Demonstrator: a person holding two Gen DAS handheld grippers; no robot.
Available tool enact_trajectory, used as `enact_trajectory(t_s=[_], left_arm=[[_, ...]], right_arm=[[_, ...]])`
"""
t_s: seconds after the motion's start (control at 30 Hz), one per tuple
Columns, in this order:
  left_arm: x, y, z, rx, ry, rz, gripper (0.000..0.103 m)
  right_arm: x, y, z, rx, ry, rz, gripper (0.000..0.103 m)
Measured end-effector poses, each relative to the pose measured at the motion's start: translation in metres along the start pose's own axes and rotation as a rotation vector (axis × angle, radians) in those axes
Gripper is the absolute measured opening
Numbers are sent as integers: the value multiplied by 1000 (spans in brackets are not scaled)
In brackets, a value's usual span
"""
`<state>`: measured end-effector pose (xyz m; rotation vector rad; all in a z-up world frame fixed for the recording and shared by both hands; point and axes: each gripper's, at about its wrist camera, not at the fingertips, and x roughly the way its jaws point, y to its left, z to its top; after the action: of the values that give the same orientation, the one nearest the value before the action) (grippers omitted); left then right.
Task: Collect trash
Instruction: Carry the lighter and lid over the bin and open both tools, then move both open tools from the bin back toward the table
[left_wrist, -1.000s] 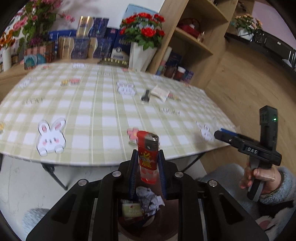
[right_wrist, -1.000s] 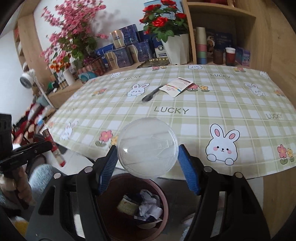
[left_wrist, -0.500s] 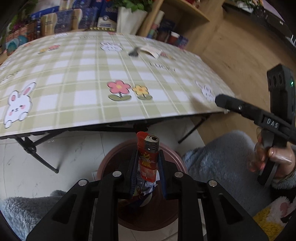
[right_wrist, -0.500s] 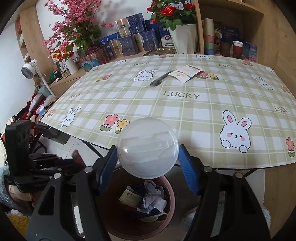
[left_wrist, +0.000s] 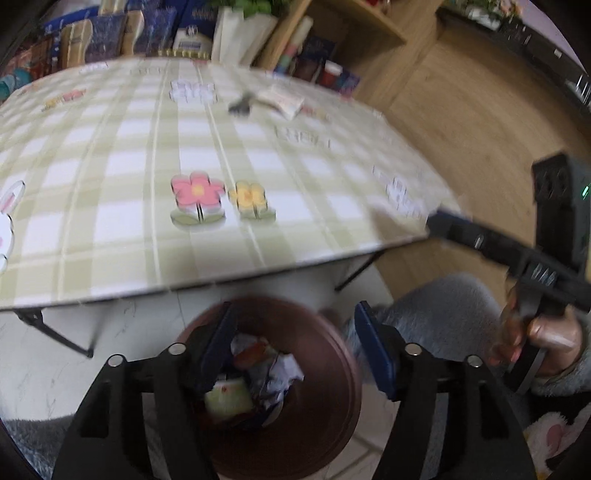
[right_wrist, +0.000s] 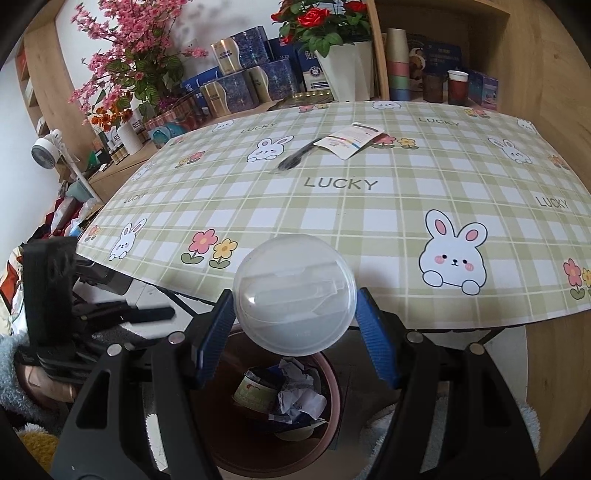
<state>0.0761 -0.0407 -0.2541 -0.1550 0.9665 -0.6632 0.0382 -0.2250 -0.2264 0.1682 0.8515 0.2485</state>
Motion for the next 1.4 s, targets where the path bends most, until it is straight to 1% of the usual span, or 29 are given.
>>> enact_trajectory(t_s=[0.13, 0.17, 0.2, 0.27, 0.3, 0.5, 0.63, 0.8, 0.93, 1.13, 1.33, 1.37, 1.4], left_arm=[[-23, 7, 10, -31, -91, 49, 83], [-32, 10, 11, -34, -120, 74, 88], [-37, 12, 13, -33, -135, 91, 90], [-55, 16, 15, -22, -184, 153, 94], [-61, 15, 15, -15, -195, 175, 96], [-101, 15, 5, 74, -280, 309, 97], [-114, 18, -10, 100, -322, 375, 97], [-114, 22, -16, 80, -336, 418, 97], [-111, 24, -19, 69, -315, 420, 97], [-107, 23, -19, 84, -295, 424, 97], [-106, 25, -20, 66, -287, 423, 97], [-107, 27, -20, 60, -287, 420, 97], [-107, 27, -20, 56, -286, 418, 97]], right_arm=[[1, 0, -2, 10, 7, 2, 67], [1, 0, -2, 9, 7, 2, 67], [0, 1, -2, 7, 6, 3, 67], [0, 3, -2, 4, 7, 6, 67], [1, 4, -2, 1, 8, 8, 67], [6, 15, -6, -26, 33, 22, 67], [12, 24, -11, -49, 54, 29, 67], [19, 37, -20, -77, 92, 41, 67], [27, 49, -30, -108, 133, 53, 67], [37, 63, -41, -143, 187, 68, 67], [40, 66, -45, -161, 212, 72, 67], [41, 66, -45, -158, 216, 74, 69], [41, 65, -45, -151, 217, 80, 79]])
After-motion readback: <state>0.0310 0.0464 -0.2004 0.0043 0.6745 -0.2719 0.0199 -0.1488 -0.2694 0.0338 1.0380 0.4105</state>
